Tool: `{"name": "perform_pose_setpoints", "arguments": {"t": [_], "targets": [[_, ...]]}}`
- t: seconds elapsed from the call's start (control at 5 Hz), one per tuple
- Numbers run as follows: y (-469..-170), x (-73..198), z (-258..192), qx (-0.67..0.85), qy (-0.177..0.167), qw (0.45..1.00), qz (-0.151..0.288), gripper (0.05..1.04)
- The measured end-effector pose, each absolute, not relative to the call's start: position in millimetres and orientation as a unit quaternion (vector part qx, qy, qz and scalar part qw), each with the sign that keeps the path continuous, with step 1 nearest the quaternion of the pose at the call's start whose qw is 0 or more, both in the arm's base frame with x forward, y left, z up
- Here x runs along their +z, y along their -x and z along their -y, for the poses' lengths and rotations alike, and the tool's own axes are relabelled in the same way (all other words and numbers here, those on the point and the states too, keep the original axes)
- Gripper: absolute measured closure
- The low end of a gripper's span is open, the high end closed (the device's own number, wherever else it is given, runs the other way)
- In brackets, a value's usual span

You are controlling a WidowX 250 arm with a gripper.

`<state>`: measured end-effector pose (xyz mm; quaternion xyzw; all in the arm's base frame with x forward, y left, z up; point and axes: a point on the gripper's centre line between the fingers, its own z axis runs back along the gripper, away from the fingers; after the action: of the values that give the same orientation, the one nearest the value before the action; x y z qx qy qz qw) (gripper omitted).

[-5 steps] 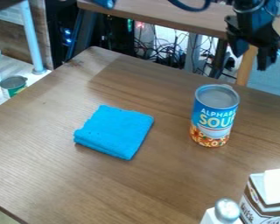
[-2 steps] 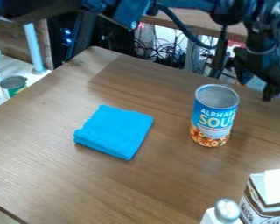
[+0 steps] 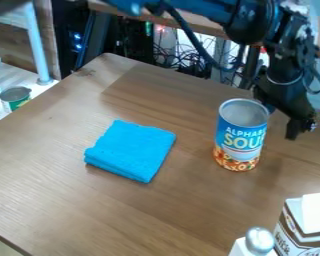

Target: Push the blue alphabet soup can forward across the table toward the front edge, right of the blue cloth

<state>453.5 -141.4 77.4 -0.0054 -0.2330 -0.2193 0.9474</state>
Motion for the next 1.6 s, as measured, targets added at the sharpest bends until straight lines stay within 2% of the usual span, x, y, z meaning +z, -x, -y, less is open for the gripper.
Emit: {"name": "perform_pose_setpoints", "arguments": {"t": [0.6,1.0,1.6], "targets": [[-420,96,116,-0.2,0.015,0.952,0.231,0.083],[-396,98,112,-0.201,0.022,0.955,0.219,0.083],[-356,101,100,-0.195,0.014,0.961,0.196,0.083]]}}
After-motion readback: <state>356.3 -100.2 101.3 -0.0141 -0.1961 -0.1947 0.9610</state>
